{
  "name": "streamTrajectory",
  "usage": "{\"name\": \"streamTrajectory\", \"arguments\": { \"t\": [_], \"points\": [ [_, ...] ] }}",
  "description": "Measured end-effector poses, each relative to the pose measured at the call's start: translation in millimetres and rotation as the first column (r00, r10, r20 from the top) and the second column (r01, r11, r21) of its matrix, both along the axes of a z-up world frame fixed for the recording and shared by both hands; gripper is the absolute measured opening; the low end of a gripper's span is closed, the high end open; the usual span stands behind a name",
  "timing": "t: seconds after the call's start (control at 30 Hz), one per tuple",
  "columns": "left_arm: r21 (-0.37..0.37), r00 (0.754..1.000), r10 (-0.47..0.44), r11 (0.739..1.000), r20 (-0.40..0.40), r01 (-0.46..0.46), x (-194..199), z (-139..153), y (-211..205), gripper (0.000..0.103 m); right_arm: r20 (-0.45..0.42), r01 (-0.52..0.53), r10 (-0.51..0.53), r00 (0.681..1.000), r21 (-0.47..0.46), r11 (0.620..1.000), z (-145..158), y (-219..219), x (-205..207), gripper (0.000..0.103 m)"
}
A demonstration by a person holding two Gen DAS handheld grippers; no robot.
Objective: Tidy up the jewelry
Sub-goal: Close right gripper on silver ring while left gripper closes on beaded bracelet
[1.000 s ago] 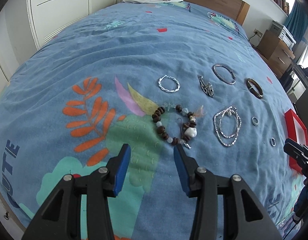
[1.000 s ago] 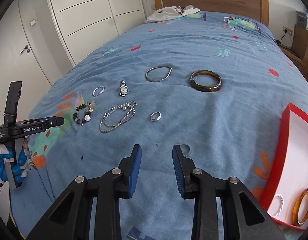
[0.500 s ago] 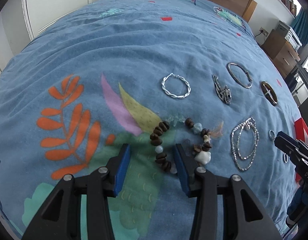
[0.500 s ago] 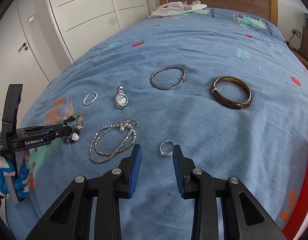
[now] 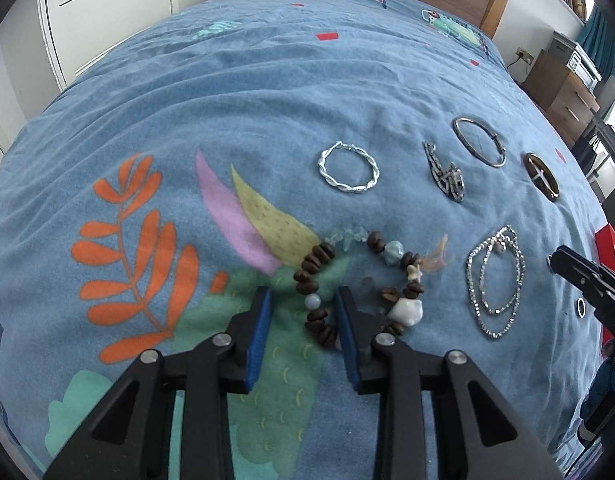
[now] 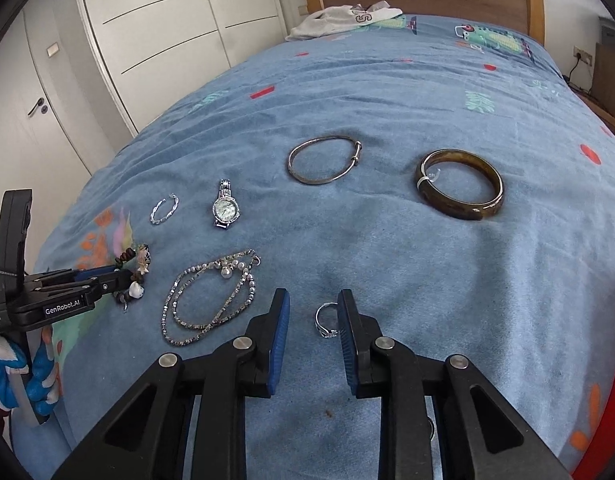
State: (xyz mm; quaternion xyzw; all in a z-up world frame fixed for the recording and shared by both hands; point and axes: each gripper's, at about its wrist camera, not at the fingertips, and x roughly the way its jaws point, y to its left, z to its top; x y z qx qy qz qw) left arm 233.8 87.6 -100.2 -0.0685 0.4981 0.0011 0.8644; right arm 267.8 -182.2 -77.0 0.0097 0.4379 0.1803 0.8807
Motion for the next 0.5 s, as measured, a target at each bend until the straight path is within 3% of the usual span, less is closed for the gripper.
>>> {"name": "streamTrajectory", "arguments": {
  "t": [0.3, 0.37, 0.5],
  "points": [
    [0.002, 1.000, 0.002, 1.000, 0.007, -0.002, -1.1, -0.4, -0.2, 0.030, -0.030, 0.020, -0.020, 0.999, -0.009, 1.000, -7.5, -6.8, 2.6, 0.025],
    [0.001, 1.000, 0.003, 1.000, 0.010, -0.003, -2.2, -0.4, 0.1, 0.018, -0.040, 0.009, -0.010, 0.999, -0.018, 1.000, -11.1, -3.6, 2.0, 0.025],
    [0.002, 1.000, 0.001, 1.000, 0.016, -0.001, -4.3, 1.4, -0.1, 0.011, -0.047, 0.003, -0.005, 0.999, -0.038, 0.999, -16.2, 1.0, 2.6, 0.017]
  ]
}}
